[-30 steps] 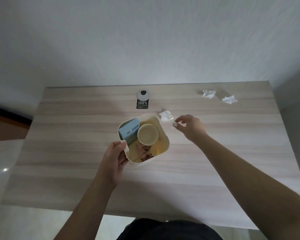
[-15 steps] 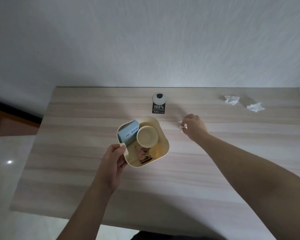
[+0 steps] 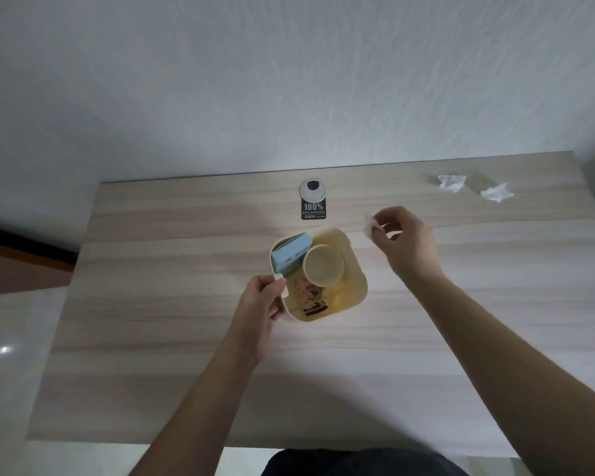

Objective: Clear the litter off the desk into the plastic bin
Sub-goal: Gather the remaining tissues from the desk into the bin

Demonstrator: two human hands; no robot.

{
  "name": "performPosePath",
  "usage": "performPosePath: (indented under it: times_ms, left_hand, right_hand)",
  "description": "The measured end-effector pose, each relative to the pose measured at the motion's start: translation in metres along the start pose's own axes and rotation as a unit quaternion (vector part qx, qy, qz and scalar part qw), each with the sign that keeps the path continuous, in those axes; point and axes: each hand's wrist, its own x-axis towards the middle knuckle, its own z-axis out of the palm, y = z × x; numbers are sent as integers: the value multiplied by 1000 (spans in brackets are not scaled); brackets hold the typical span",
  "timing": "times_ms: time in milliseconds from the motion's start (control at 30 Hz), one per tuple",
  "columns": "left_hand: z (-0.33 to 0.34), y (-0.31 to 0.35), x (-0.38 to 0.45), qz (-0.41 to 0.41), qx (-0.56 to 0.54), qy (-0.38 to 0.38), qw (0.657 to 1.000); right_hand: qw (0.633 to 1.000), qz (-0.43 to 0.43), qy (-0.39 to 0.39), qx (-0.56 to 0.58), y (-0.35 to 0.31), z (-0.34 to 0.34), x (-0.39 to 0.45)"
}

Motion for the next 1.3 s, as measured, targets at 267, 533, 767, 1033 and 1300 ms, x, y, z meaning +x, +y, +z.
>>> performPosePath:
  times_ms: [267, 533, 767, 1033, 1300]
  left_hand:
    - [19, -1, -5, -14, 17, -35, 999]
    - [21, -3, -5, -14, 6, -66, 998]
    - [26, -10, -6, -5, -1, -89, 996]
    - [44, -2, -12, 11, 15, -122, 992]
    - [85, 10, -5, 23, 10, -114, 993]
  right_hand:
    - [990, -125, -52, -42, -58, -15, -77]
    - [948, -117, -245, -169, -64, -16, -94]
    - [969, -103, -152, -164, -61, -44, -102]
    - [990, -9, -19, -141, -43, -83, -97]
    - [997, 29, 34, -64, -14, -129, -75]
